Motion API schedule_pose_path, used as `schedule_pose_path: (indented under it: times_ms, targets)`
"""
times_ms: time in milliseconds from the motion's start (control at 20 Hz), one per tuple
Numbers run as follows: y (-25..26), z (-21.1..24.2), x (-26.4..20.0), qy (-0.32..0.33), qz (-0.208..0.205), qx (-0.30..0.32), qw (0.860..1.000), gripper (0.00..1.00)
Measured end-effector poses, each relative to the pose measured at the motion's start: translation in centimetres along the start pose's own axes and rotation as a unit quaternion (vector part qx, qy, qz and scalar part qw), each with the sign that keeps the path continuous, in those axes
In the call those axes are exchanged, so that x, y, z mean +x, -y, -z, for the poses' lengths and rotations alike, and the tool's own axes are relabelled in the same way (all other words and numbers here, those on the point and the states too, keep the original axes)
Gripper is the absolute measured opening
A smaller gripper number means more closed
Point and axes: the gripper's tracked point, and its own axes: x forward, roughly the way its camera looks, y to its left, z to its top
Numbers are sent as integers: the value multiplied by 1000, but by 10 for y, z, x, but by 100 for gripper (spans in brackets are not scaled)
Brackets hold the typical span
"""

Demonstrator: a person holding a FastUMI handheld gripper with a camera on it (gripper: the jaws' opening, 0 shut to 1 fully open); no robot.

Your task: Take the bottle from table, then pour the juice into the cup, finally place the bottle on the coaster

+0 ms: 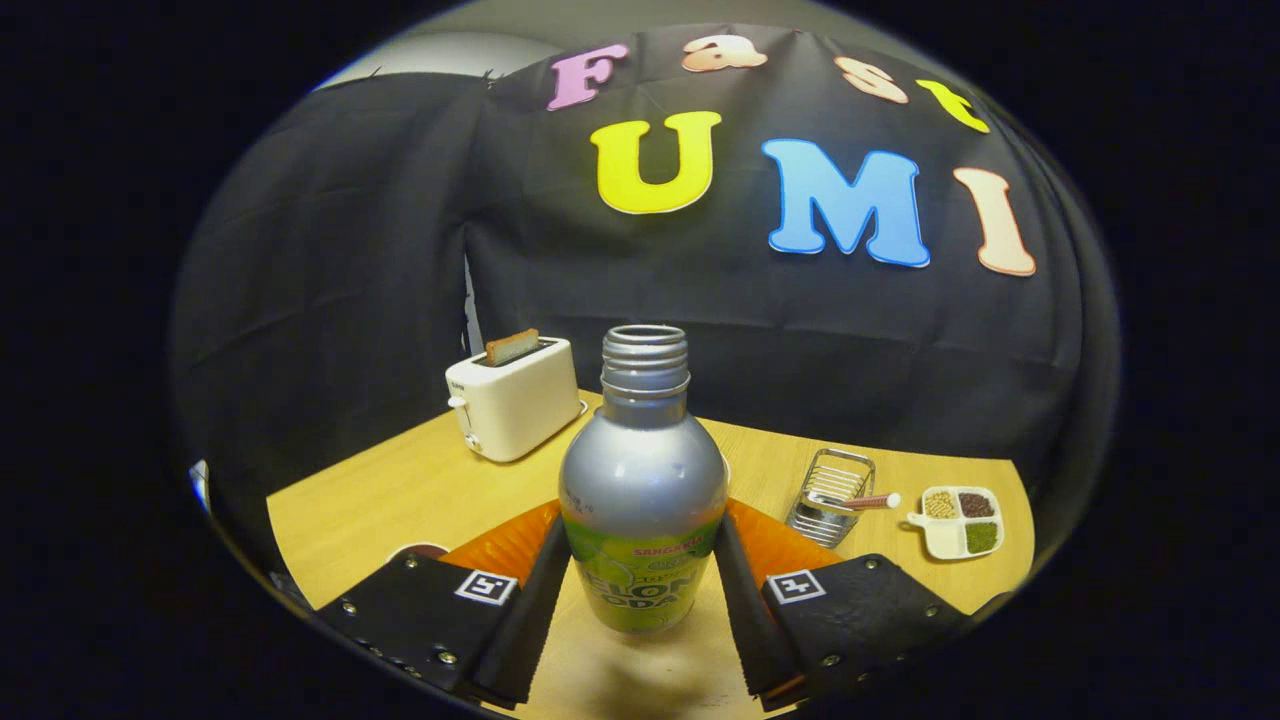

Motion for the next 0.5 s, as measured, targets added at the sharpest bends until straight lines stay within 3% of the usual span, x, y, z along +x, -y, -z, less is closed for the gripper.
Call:
schedule_pose_path:
  times_ms: [150,500]
  targets:
    - [-4,0,10,-1,-24,26,999,76]
    - [10,18,47,2,-11,18,1000,76]
